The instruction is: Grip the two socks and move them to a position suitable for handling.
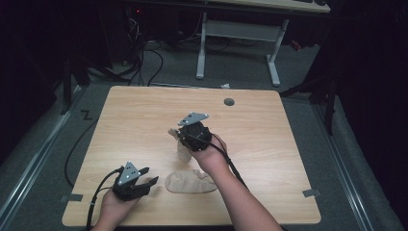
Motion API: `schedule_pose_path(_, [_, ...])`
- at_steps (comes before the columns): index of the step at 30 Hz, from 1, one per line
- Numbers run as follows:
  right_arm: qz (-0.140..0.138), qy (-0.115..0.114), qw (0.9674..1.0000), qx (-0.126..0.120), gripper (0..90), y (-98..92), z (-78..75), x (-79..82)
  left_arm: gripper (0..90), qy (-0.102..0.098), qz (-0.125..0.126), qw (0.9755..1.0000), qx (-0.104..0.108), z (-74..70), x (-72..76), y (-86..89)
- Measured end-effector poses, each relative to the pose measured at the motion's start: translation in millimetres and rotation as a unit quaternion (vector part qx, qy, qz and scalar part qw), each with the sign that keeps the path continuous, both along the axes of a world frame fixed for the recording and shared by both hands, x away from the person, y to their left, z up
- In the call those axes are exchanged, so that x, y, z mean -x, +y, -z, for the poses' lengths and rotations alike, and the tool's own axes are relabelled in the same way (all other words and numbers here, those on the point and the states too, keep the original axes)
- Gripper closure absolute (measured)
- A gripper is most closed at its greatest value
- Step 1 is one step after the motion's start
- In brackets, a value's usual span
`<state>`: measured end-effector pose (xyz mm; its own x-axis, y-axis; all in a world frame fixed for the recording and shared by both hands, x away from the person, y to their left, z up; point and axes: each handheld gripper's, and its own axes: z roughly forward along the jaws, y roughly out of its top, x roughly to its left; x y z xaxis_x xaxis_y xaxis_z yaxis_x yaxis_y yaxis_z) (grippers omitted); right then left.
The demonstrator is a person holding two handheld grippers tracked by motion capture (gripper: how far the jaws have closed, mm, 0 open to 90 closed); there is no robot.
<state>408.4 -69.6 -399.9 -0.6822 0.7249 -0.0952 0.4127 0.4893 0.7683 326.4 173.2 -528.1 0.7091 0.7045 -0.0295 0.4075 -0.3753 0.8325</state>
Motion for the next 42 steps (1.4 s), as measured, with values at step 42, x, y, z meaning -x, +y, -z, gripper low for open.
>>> schedule_pose_path(42, [0.186, 0.084, 0.9789, 0.010, 70.1, -148.0, 105.8, 25.8, 49.0, 0.001, 0.000, 1.0000, -0.005, 2.1, 0.7, -2.5])
